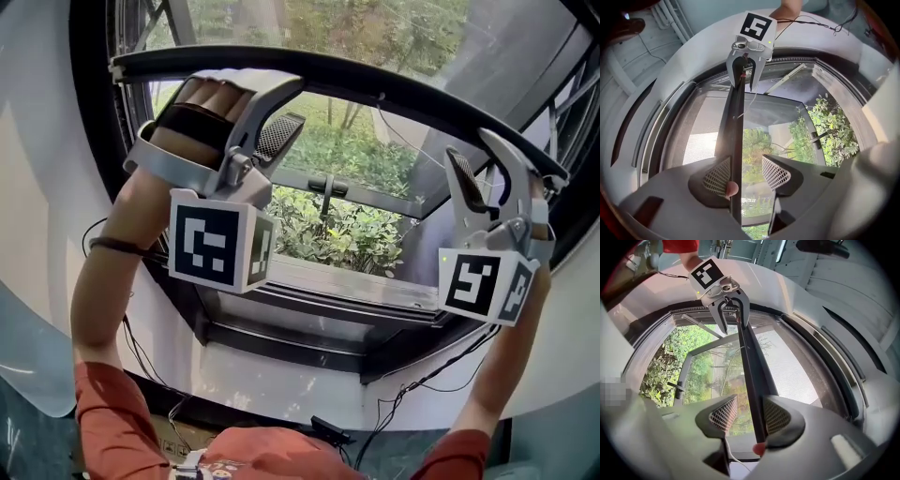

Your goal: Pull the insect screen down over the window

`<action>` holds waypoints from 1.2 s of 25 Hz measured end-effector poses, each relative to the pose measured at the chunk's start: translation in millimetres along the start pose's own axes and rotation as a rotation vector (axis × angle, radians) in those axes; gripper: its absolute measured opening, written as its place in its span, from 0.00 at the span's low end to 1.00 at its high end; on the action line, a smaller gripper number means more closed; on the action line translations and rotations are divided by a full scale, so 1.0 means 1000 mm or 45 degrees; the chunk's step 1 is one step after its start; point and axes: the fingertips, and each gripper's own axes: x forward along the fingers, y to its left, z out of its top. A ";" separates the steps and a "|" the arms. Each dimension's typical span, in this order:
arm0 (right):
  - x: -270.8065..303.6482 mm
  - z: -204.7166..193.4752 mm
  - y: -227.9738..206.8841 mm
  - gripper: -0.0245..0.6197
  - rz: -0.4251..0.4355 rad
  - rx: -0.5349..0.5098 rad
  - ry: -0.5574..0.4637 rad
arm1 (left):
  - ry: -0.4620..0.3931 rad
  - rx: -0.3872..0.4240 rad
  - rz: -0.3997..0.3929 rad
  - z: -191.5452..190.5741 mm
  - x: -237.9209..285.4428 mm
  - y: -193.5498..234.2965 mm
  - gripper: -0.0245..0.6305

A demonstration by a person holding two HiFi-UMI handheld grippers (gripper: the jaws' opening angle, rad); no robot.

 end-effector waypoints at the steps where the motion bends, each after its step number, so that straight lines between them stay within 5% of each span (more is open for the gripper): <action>1: -0.001 0.000 0.004 0.32 0.005 0.004 0.002 | -0.003 -0.001 -0.009 0.000 -0.002 -0.004 0.34; 30: -0.052 -0.013 0.137 0.33 0.183 0.150 0.005 | -0.015 -0.147 -0.240 0.016 -0.051 -0.139 0.36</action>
